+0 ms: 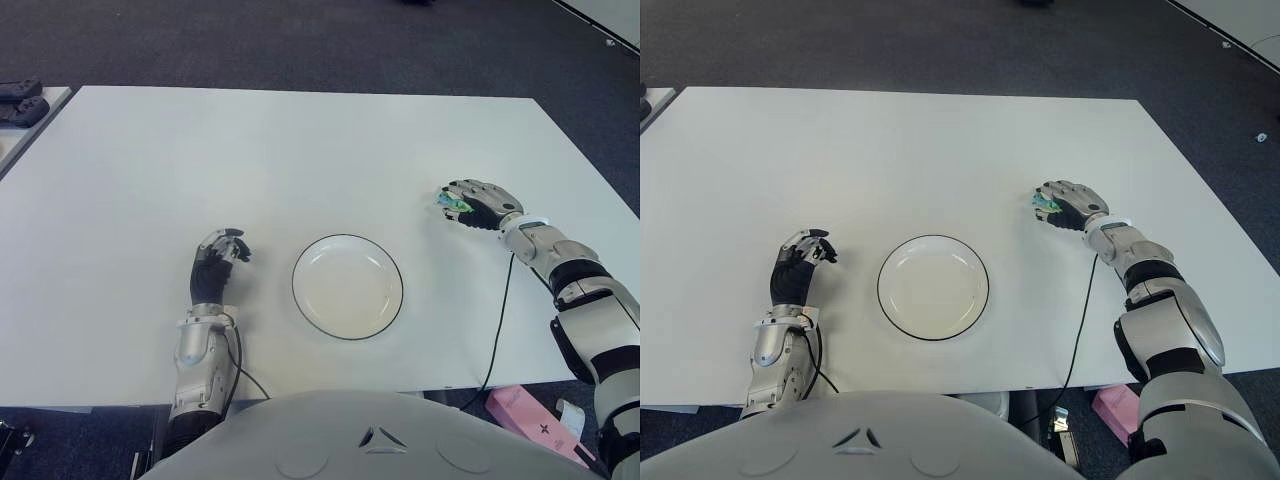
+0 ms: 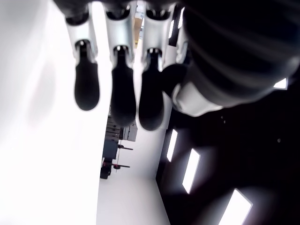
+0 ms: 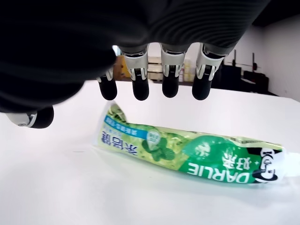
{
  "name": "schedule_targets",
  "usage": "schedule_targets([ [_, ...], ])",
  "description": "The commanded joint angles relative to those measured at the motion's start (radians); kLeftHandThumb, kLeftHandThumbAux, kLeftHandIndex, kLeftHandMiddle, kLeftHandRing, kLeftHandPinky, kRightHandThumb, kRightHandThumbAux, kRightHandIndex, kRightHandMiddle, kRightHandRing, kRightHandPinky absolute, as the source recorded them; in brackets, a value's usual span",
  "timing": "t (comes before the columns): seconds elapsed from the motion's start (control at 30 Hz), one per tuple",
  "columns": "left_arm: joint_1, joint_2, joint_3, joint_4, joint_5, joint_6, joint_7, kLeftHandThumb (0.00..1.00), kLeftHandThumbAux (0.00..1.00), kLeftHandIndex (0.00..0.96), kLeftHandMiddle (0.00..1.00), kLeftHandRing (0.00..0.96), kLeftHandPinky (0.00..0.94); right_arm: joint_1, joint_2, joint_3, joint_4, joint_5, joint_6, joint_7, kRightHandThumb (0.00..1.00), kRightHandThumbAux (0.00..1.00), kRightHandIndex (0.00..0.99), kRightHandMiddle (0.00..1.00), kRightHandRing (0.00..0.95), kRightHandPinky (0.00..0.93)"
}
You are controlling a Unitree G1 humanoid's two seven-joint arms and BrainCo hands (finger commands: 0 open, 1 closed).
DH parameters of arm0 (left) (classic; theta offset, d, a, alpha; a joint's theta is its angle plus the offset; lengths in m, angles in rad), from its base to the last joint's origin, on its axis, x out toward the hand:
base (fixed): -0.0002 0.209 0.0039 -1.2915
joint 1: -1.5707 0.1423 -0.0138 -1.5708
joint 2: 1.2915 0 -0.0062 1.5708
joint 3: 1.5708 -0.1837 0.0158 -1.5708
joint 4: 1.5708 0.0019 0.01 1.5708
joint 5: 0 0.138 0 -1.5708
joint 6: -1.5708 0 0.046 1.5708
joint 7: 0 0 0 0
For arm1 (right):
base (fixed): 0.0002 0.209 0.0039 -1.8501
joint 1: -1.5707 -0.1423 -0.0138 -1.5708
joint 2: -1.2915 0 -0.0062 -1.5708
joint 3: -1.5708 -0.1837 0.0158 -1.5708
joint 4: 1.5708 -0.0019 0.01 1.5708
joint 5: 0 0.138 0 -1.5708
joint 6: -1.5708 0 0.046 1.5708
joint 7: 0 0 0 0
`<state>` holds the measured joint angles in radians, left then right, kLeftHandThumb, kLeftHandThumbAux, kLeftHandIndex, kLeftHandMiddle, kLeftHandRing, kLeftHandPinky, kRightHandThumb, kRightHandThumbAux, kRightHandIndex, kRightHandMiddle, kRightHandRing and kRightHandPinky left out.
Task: Put the toothpaste on the table into the plate.
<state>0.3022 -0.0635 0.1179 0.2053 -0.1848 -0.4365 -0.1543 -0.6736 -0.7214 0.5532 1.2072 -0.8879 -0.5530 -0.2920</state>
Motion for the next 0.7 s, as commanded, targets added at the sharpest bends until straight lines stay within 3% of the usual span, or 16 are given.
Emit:
schedule_targets([
  [0.03, 0.026, 0.000, 0.004, 0.011, -0.001, 0.035, 0.013, 0.703, 0.719, 0.433, 0.602, 0.581, 0.568, -0.008, 0.005, 0.050, 0.042, -0.034, -0.003, -0.021, 0.562, 0.154, 0.000, 0.000, 0.000, 0.000],
  [0.4, 0.048, 0.003, 0.006, -0.020, 0.000, 0.055, 0.017, 0.702, 0.719, 0.434, 0.607, 0.586, 0.573, -0.020, 0.005, 0.132, 0.084, -0.069, 0.007, 0.015, 0.518, 0.149, 0.000, 0.000, 0.000, 0.000],
  [0.7, 0.065, 0.009, 0.009, -0.042, -0.002, 0.070, 0.014, 0.701, 0.720, 0.433, 0.605, 0.585, 0.568, -0.023, -0.024, 0.149, 0.103, -0.058, 0.014, 0.054, 0.527, 0.177, 0.000, 0.000, 0.000, 0.000],
])
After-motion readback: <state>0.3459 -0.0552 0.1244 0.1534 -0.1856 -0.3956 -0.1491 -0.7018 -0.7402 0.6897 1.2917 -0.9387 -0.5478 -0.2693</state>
